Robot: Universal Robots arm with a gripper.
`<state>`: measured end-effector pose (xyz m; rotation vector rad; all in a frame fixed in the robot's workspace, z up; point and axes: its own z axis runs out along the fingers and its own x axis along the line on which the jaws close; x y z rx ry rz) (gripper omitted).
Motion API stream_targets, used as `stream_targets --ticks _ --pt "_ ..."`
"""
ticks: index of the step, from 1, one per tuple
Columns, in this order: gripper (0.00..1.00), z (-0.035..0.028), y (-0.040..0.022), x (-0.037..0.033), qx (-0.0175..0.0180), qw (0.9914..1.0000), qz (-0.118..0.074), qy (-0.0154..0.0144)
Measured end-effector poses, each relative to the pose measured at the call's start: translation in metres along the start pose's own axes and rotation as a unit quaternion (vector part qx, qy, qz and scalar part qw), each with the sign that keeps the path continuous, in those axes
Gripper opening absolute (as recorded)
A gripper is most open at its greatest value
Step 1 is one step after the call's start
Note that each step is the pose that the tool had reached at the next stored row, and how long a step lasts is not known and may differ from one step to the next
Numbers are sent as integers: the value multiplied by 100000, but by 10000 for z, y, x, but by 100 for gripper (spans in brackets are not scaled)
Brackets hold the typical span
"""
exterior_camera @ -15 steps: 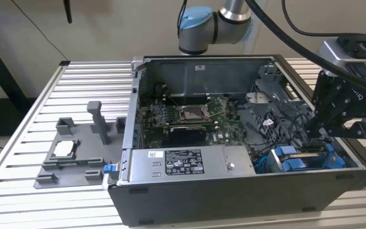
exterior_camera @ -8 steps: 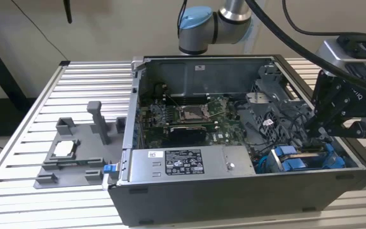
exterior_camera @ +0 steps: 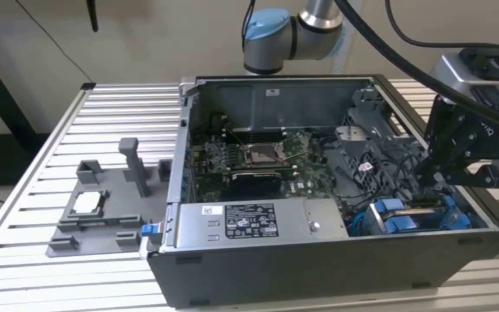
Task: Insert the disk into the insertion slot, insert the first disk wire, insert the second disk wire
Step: 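Insert the second disk wire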
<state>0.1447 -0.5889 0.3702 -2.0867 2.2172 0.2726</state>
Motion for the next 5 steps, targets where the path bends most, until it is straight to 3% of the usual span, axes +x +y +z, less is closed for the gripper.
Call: stream_targets --ticks 5 --pt "24 0 0 0 -21 100000 -21 -308"
